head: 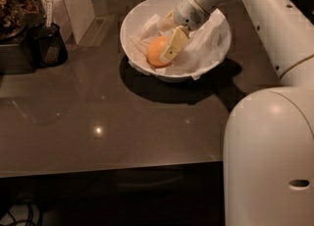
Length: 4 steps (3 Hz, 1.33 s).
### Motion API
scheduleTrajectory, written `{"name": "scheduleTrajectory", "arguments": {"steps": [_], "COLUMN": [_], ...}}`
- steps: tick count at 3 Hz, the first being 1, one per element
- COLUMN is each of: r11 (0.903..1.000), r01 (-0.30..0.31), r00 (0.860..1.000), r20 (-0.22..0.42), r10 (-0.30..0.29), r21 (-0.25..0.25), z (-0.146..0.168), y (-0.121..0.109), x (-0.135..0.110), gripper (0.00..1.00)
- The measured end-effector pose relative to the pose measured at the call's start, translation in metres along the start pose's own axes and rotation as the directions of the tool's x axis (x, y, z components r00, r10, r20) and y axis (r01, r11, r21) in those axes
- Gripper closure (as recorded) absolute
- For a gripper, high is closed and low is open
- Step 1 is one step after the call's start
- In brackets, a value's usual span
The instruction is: Pick orange from white bowl
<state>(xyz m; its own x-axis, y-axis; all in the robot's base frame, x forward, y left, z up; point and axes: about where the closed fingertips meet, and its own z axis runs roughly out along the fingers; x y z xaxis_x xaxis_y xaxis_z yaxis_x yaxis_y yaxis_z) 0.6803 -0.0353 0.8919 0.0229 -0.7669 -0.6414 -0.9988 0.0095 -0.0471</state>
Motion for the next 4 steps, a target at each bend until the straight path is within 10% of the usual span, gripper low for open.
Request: {"name": "scheduleTrajectory", "arguments": {"steps": [2, 4], "r11": [0.9992, 0.9983], "r01": [-0.025, -0.034], "r00": [1.0, 0.999], "r20": [-0.009, -0.014], "r10": [0.025, 0.033], "r21": [-0.032, -0.047], "z": [0.018, 0.026], "y": [-0.001, -0.002], "x": [0.013, 0.019], "gripper": [0.17, 0.46]}}
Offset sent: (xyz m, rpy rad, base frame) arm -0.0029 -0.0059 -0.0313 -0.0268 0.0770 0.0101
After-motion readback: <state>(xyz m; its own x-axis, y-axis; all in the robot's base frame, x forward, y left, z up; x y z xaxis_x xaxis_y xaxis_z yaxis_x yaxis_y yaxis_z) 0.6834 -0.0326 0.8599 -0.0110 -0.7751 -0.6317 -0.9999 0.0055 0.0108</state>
